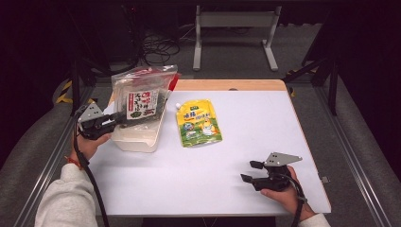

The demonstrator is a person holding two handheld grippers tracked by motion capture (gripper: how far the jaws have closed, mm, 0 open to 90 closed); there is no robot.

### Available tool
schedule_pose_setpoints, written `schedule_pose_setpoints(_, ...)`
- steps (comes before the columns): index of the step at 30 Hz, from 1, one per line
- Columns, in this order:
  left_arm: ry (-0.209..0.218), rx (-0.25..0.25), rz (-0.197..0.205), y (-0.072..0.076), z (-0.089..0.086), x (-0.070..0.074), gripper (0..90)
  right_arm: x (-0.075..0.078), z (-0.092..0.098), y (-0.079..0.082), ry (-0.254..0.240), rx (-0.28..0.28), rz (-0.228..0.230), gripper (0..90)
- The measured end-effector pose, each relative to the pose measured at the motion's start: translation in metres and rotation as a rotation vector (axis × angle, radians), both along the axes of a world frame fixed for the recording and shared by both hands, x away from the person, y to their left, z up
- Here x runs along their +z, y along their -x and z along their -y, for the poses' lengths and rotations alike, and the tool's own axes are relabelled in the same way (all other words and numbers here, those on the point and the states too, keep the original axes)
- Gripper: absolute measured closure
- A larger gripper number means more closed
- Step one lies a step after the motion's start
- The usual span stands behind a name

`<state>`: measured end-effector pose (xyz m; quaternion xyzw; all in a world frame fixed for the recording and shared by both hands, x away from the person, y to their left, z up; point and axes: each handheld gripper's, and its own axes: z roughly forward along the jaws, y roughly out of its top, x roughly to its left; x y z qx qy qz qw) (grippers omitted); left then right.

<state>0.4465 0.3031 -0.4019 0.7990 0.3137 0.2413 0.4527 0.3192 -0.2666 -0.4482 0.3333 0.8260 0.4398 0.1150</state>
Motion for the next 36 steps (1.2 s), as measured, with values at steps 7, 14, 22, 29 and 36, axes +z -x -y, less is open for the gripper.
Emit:
schedule_pose_setpoints(7, -0.006, -0.011, -0.018, 0.008, -0.006, -0.013, 77.0, -0.002, -0.004, -0.001, 0.016, 0.013, -0.014, 34.0)
schedule_pose_setpoints(14, 0.054, 0.015, -0.012, 0.012, -0.006, -0.019, 77.0, -0.001, -0.006, -0.003, 0.018, 0.021, -0.015, 33.9)
schedule_pose_setpoints(22, 0.125, 0.047, -0.009, 0.014, -0.004, -0.017, 70.0, 0.002, -0.002, -0.002, 0.016, 0.008, 0.006, 33.8)
schedule_pose_setpoints(29, 0.183, 0.078, 0.036, 0.015, 0.000, -0.009, 55.0, 0.003, -0.001, -0.002, 0.012, -0.004, 0.011, 33.4)
schedule_pose_setpoints(36, 0.235, 0.050, 0.105, 0.016, 0.009, 0.004, 53.5, 0.003, -0.001, -0.002, 0.012, -0.010, 0.009, 33.4)
